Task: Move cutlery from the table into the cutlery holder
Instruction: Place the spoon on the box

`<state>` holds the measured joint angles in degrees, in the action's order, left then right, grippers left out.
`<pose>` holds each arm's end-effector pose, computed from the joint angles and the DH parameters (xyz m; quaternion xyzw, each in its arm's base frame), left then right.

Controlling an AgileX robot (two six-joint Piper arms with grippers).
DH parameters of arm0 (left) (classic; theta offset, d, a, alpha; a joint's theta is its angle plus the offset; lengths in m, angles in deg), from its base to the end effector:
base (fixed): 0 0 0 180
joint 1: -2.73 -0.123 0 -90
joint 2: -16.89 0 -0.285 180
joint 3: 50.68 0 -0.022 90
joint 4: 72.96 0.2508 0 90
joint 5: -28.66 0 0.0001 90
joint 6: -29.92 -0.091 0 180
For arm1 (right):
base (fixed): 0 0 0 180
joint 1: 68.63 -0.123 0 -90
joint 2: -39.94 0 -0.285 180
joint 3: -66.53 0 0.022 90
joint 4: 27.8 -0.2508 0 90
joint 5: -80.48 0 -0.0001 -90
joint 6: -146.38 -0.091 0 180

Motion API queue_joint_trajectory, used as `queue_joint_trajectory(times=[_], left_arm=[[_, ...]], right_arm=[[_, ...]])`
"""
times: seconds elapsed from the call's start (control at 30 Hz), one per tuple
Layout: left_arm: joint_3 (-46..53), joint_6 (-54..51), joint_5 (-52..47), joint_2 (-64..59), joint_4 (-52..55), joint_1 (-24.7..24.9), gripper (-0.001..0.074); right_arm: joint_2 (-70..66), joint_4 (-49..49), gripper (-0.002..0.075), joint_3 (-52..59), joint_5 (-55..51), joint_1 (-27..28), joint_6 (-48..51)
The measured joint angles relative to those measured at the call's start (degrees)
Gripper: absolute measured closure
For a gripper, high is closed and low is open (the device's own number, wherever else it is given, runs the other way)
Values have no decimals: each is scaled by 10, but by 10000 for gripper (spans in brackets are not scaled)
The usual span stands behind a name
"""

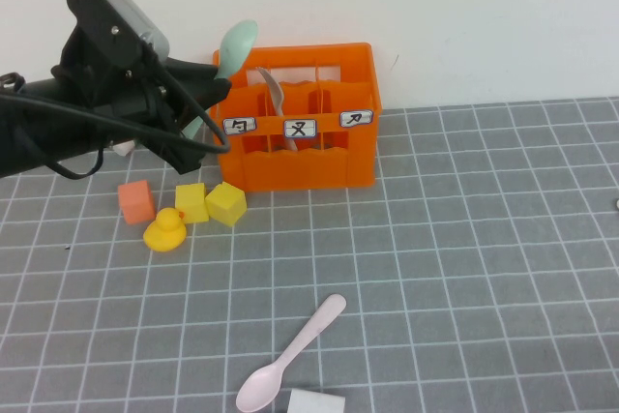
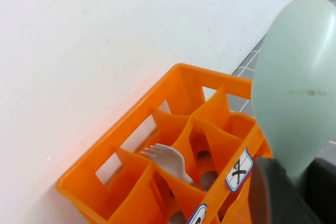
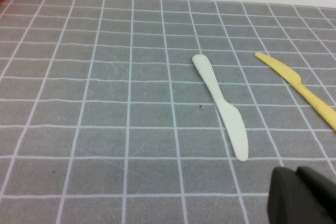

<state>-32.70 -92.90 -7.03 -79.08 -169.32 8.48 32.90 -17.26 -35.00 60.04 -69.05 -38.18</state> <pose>0.3307 -0.0864 0.3002 0.3757 0.7030 -0.1528 0.5842 0.0529 -0.0054 0.1749 -0.0206 0.7963 -0.0513 0.6024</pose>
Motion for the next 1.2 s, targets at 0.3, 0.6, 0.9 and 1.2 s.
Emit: queue_joint_trajectory(times=[0.3,0.6,0.9,1.2], left_arm=[[0,4,0,0,0,0,645],[0,13,0,0,0,0,645],[0,14,-64,0,0,0,645],[4,14,-71,6,0,26,645]], right_arm=[[0,0,729,0,0,0,0],[0,0,729,0,0,0,0],[0,0,729,0,0,0,0],[0,0,729,0,0,0,0]])
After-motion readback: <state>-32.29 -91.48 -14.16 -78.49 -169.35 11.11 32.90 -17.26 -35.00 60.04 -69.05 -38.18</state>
